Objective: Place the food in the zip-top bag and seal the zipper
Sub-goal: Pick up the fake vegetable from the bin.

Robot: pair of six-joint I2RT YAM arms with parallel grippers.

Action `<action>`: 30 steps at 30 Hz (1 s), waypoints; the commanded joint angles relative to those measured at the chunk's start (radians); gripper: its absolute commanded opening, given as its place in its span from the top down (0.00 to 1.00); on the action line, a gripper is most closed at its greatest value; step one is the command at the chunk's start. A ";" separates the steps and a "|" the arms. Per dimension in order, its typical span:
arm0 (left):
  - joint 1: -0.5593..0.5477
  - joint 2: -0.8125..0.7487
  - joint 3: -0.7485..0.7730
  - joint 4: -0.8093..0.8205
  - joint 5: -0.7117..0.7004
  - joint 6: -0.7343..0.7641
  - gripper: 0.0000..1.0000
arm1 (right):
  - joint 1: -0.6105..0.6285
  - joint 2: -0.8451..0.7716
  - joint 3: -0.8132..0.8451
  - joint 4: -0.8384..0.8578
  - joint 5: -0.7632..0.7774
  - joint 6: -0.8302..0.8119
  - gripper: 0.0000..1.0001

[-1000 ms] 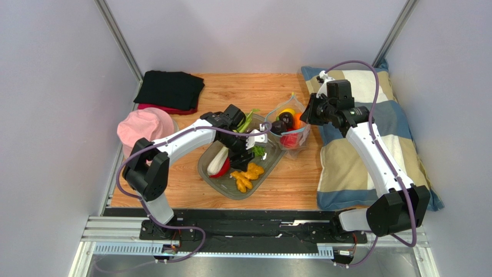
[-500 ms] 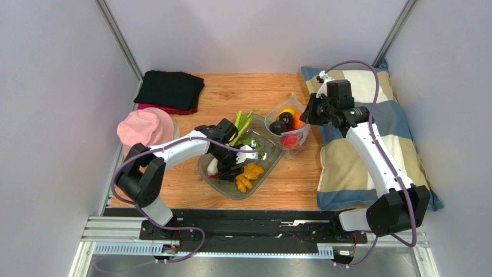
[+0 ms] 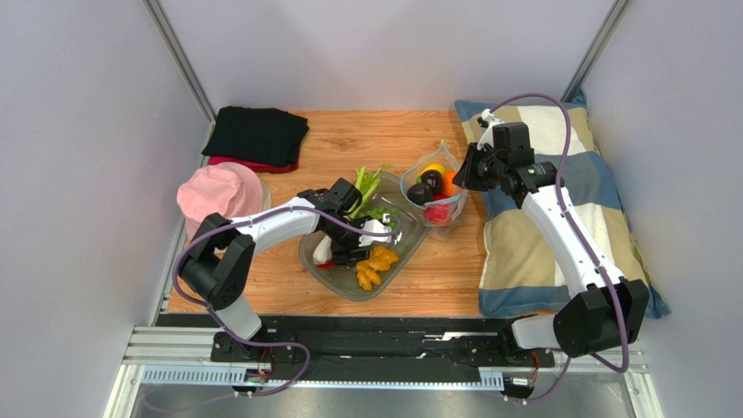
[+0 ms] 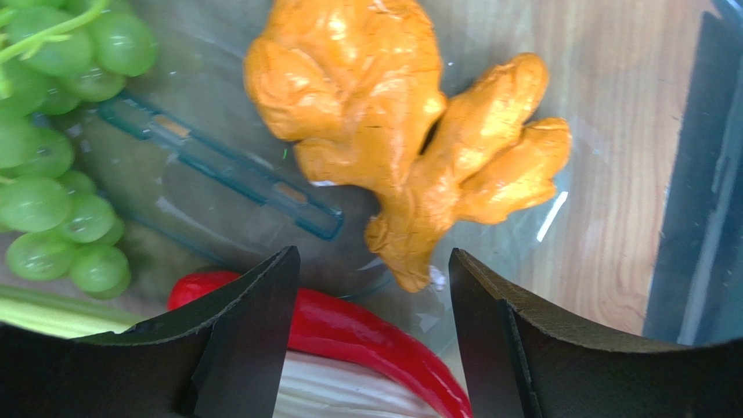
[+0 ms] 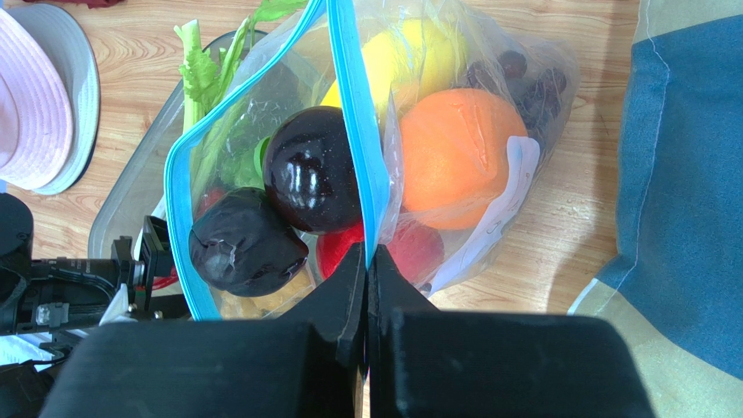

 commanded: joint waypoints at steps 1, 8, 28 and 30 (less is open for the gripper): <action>-0.014 0.002 0.009 -0.049 0.026 0.061 0.27 | -0.003 -0.025 0.003 0.031 0.002 -0.006 1.00; -0.037 0.045 0.002 0.001 -0.010 0.018 0.30 | -0.005 -0.021 0.009 0.033 -0.002 -0.003 1.00; -0.003 -0.259 0.198 -0.290 0.026 0.004 1.00 | -0.005 -0.005 0.032 0.028 -0.010 0.000 1.00; 0.001 -0.267 0.254 -0.336 0.005 0.003 1.00 | -0.005 -0.005 0.038 0.028 -0.013 0.004 1.00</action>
